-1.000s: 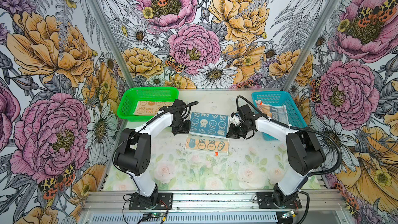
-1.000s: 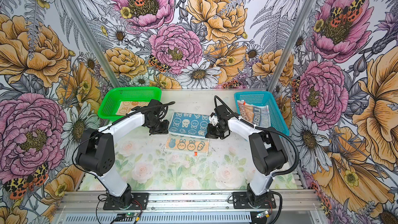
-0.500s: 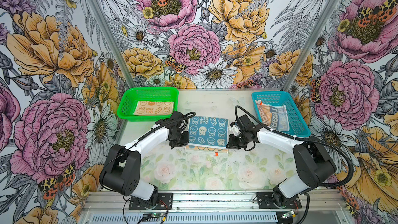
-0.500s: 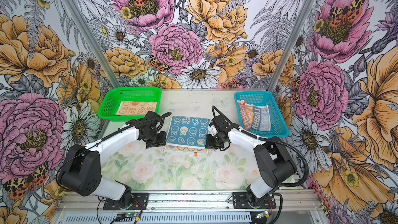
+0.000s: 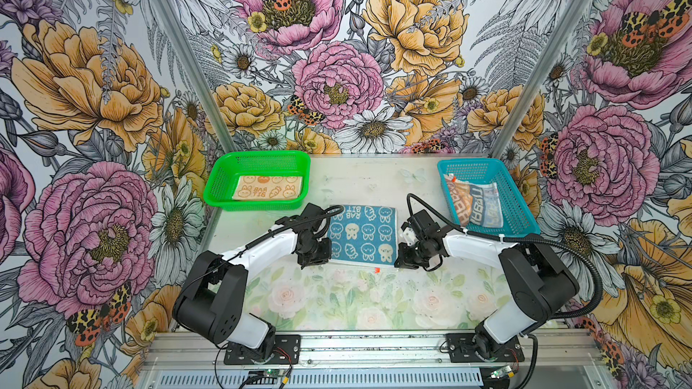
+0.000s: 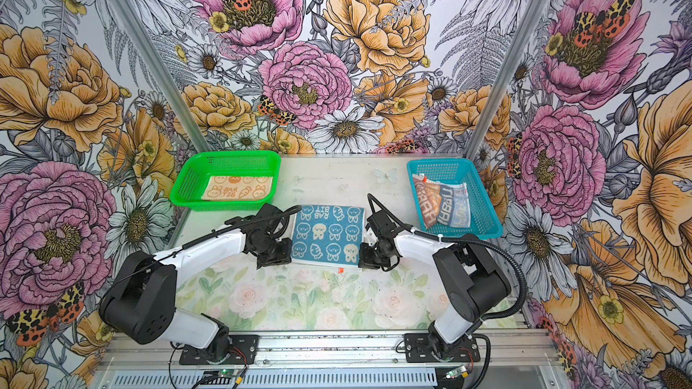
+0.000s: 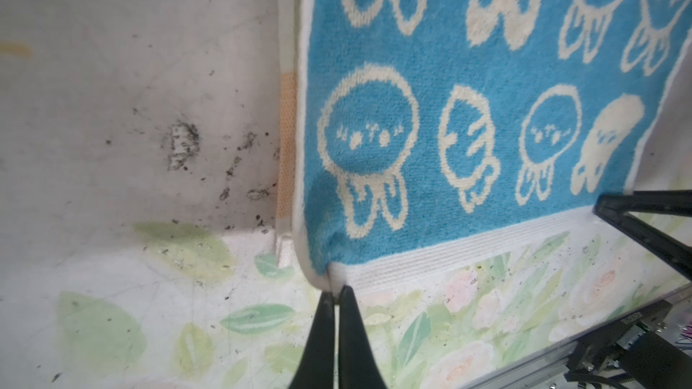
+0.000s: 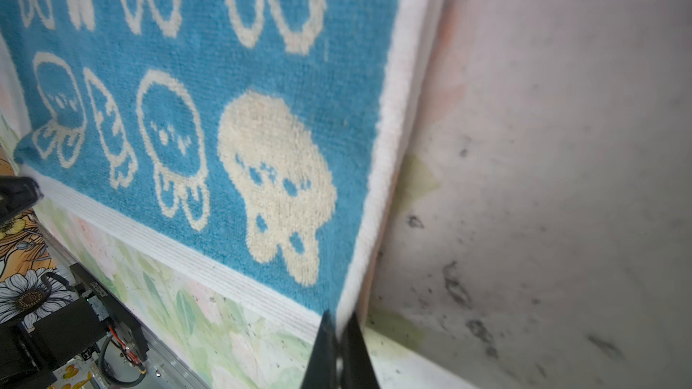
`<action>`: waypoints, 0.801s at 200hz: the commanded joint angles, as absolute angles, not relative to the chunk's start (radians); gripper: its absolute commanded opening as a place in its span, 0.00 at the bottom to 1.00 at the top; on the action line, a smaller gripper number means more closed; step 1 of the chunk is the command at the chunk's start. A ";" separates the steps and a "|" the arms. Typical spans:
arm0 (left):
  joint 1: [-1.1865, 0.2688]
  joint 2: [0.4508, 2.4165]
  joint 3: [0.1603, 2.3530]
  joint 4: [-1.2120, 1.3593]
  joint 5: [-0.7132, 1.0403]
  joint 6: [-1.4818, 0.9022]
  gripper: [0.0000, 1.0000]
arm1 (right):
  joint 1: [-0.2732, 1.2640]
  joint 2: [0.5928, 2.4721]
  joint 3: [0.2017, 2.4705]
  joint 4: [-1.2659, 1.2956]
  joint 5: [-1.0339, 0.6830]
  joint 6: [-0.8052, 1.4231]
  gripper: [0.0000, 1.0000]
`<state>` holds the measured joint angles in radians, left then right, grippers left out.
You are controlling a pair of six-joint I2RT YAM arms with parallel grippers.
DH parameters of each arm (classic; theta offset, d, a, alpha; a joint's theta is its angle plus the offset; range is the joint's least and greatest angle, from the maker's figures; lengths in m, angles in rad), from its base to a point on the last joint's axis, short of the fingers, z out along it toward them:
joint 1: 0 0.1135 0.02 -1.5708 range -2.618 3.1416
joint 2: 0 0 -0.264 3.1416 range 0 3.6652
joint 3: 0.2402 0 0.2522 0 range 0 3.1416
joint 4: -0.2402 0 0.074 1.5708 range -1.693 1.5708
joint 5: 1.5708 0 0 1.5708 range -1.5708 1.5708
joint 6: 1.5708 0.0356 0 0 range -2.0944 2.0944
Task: Fold and stack the towels
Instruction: 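Lower the held edge onto the table and open both grippers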
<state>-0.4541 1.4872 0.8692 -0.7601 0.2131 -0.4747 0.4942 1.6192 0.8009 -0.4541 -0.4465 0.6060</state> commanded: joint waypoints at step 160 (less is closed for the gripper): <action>-0.467 1.455 0.849 -0.840 0.046 -0.540 0.00 | 0.512 1.533 0.783 -0.562 -0.340 0.610 0.00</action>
